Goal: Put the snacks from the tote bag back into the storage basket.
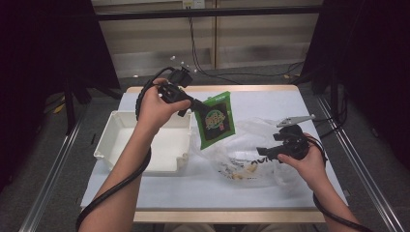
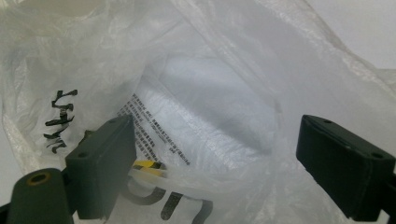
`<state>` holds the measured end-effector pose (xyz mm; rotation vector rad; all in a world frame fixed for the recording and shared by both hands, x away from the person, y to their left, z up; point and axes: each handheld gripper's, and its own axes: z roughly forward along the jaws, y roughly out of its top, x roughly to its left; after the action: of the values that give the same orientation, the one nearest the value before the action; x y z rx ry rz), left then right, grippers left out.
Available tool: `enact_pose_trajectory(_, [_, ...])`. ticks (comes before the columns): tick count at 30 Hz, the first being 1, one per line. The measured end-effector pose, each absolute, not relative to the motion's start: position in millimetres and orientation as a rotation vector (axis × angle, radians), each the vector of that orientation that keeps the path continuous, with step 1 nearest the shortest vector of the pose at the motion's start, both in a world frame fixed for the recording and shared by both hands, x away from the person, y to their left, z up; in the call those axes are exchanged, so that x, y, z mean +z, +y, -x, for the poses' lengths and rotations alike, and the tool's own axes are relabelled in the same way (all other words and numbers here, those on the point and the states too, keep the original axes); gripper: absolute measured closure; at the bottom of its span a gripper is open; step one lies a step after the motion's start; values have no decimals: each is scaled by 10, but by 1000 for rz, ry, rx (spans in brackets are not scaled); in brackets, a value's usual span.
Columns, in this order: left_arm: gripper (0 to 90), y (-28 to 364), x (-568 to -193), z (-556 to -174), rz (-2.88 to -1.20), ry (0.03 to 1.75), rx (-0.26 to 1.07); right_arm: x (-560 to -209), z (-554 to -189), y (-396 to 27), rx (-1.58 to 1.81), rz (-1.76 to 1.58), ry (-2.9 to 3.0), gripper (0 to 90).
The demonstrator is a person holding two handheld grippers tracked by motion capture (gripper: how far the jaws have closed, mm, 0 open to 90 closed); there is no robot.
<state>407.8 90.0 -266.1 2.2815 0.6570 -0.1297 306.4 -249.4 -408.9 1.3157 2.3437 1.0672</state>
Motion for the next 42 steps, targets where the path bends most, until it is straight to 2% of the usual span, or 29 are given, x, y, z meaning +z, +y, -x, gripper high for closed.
enact_pose_trajectory(18, [746, 1197, -2519, -4182, -2360, 610, -102, -4080, -3004, -2427, 1062, -1282, 2325, 113])
enact_pose_trajectory(27, [746, 1370, -2431, -4242, -2337, 658, -92, -4108, -2997, -2462, 1062, -1283, 2320, 112])
enact_pose_trajectory(42, [745, 1728, -2628, -4391, -2368, 707, -79, -4143, -3012, -2433, 1069, -1280, 2330, 109])
